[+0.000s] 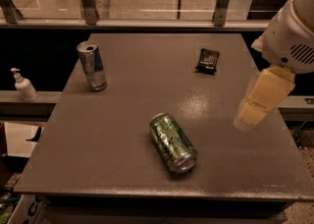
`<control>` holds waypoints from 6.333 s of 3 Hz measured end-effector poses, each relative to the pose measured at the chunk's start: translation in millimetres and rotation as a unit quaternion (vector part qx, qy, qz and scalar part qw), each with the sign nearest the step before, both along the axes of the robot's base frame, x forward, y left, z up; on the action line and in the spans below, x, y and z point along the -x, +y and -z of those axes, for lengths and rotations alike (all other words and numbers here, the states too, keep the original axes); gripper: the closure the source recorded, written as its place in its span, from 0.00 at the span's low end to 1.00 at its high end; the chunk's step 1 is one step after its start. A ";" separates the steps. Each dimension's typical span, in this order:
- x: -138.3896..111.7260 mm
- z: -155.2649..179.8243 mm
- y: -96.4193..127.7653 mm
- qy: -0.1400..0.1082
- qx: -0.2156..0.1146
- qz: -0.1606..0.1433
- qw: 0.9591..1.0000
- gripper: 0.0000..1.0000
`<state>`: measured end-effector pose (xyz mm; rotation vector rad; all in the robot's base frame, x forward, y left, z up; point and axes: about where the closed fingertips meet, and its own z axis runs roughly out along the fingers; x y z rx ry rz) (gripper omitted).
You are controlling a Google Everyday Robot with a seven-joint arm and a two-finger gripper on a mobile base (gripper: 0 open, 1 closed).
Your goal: Place green can upright
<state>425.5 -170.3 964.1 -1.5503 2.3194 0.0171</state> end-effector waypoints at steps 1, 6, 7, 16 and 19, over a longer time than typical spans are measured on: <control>8.8 12.2 25.8 0.017 -0.021 0.025 0.999 0.00; 34.4 69.0 124.7 0.067 -0.068 0.102 0.990 0.00; 37.6 86.5 146.0 0.066 -0.060 0.132 0.987 0.00; -4.1 149.7 126.1 0.119 0.040 0.300 0.946 0.41; -26.7 107.2 121.8 0.091 0.008 0.304 0.948 1.00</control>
Offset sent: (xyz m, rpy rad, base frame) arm -0.0296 0.0842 -0.0469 0.2026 0.1532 -0.1595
